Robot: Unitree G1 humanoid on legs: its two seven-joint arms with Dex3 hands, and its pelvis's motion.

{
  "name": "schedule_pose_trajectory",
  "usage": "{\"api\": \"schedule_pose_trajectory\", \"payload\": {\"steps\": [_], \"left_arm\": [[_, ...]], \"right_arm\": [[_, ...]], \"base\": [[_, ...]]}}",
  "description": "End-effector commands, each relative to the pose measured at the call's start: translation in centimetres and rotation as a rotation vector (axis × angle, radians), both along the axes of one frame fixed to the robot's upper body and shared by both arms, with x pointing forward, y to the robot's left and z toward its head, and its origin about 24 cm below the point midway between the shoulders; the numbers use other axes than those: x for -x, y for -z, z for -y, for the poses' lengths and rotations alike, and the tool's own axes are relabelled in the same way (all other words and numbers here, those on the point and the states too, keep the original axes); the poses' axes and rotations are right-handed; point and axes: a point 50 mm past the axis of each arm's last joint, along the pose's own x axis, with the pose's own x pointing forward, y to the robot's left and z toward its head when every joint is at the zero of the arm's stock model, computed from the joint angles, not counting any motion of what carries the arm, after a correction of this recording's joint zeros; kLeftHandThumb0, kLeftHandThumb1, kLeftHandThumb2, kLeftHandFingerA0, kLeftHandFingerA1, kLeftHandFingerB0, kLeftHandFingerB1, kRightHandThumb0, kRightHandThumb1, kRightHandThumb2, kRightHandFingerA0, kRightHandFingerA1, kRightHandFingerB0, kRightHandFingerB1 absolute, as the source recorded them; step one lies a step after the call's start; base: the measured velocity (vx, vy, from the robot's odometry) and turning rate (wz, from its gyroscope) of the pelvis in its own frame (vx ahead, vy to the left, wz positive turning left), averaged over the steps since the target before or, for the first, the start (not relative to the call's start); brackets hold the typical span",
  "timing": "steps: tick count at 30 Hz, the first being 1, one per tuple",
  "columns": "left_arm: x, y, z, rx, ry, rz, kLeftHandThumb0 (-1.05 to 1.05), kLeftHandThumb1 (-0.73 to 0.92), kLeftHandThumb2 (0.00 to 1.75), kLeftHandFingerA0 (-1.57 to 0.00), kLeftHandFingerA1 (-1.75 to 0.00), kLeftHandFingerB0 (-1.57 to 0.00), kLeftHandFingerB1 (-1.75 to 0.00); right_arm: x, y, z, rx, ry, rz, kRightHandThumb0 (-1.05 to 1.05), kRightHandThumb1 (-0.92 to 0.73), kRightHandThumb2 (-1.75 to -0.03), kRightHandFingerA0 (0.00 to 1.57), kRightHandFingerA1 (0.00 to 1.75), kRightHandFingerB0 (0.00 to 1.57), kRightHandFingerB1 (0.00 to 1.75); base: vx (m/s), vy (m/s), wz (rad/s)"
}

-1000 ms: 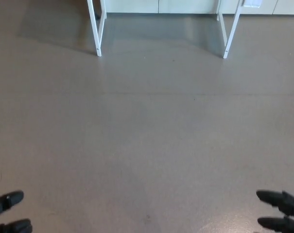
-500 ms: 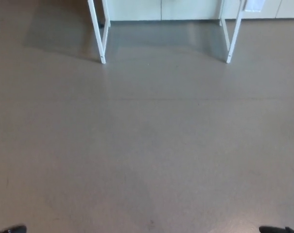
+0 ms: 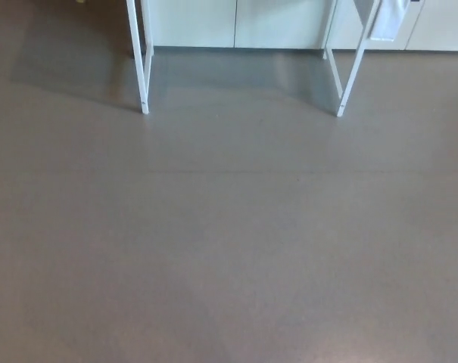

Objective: The robot walk towards a table in front and then pushes a layer of a file tray back to its original position using its right hand

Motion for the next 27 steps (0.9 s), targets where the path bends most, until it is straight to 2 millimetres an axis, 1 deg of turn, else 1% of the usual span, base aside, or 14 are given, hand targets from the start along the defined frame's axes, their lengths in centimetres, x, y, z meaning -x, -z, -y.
{"api": "schedule_pose_trajectory", "payload": {"steps": [1,4,7,11,16,19,20,22,23,24,25,27], "left_arm": [[-0.1,-0.3,-0.1,-0.022,0.032,0.031,-0.1,0.48,0.56,-0.54,-0.42,-0.38,-0.37],[-0.3,-0.2,-0.2,-0.012,0.033,0.032,-0.11,0.48,0.56,-0.53,-0.43,-0.37,-0.37],[-0.4,-0.4,-0.1,-0.025,0.031,0.026,-0.09,0.5,0.56,-0.53,-0.42,-0.37,-0.37],[-0.5,-0.4,-0.1,-0.02,0.029,0.035,-0.07,0.52,0.56,-0.51,-0.42,-0.36,-0.36],[-0.5,-0.4,-0.1,-0.021,0.035,0.038,-0.06,0.51,0.55,-0.52,-0.42,-0.37,-0.36],[-0.5,-0.4,-0.1,-0.023,0.036,0.037,-0.06,0.51,0.55,-0.52,-0.42,-0.37,-0.36],[-0.5,-0.3,-0.1,-0.018,0.035,0.036,-0.03,0.51,0.55,-0.54,-0.42,-0.36,-0.36],[-0.5,-0.3,-0.1,-0.026,0.046,0.04,-0.07,0.5,0.55,-0.54,-0.42,-0.37,-0.37],[-0.5,-0.3,-0.1,-0.029,0.045,0.041,-0.07,0.5,0.55,-0.54,-0.42,-0.37,-0.37],[-0.5,-0.4,-0.1,-0.029,0.041,0.047,-0.07,0.5,0.55,-0.53,-0.42,-0.37,-0.37],[-0.6,-0.4,-0.1,-0.029,0.039,0.049,-0.06,0.5,0.55,-0.54,-0.43,-0.37,-0.37],[-0.5,-0.5,-0.1,-0.032,0.039,0.05,-0.07,0.51,0.56,-0.53,-0.42,-0.37,-0.37]], "right_arm": [[-0.2,-0.2,0.6,0.01,-0.012,0.018,-0.06,-0.59,-0.56,0.53,0.54,0.38,0.45],[-0.4,-0.2,0.6,0.009,-0.011,0.027,-0.04,-0.59,-0.57,0.55,0.55,0.38,0.45],[-0.5,-0.2,0.5,0.004,-0.013,0.029,-0.07,-0.59,-0.57,0.55,0.55,0.37,0.45],[-0.7,-0.2,0.5,0.008,-0.016,0.034,-0.08,-0.58,-0.56,0.56,0.55,0.39,0.45],[-0.8,-0.2,0.4,0.012,-0.008,0.031,-0.05,-0.58,-0.56,0.55,0.55,0.39,0.45],[-0.8,-0.2,0.4,0.014,-0.008,0.031,-0.05,-0.58,-0.56,0.55,0.55,0.39,0.45],[-0.7,-0.2,0.3,0.014,-0.008,0.025,-0.04,-0.41,-0.85,0.47,0.64,0.28,0.55],[-0.7,-0.2,0.3,0.018,-0.012,0.026,-0.04,-0.41,-0.85,0.47,0.64,0.27,0.55],[-0.8,-0.2,0.2,0.015,-0.008,0.025,-0.04,-0.41,-0.85,0.47,0.64,0.27,0.55],[-1.1,-0.2,0.2,0.013,-0.01,0.028,-0.04,-0.59,-0.56,0.54,0.55,0.36,0.44],[-1.2,-0.2,0.2,0.012,-0.01,0.028,-0.04,-0.59,-0.56,0.53,0.55,0.35,0.44],[-1.2,-0.3,0.1,0.013,-0.015,0.03,-0.04,-0.6,-0.57,0.53,0.54,0.34,0.44]], "base": [[0.18,-0.019,0.11],[0.23,-0.099,0.11],[0.18,-0.206,0.19],[0.36,-0.225,0.45],[0.25,-0.079,0.0],[0.26,0.064,-0.14],[0.26,0.127,-0.19],[0.31,0.185,-0.11],[0.37,0.209,-0.17],[0.39,0.329,0.52],[0.37,0.31,-0.87],[0.36,0.263,-0.19]]}}
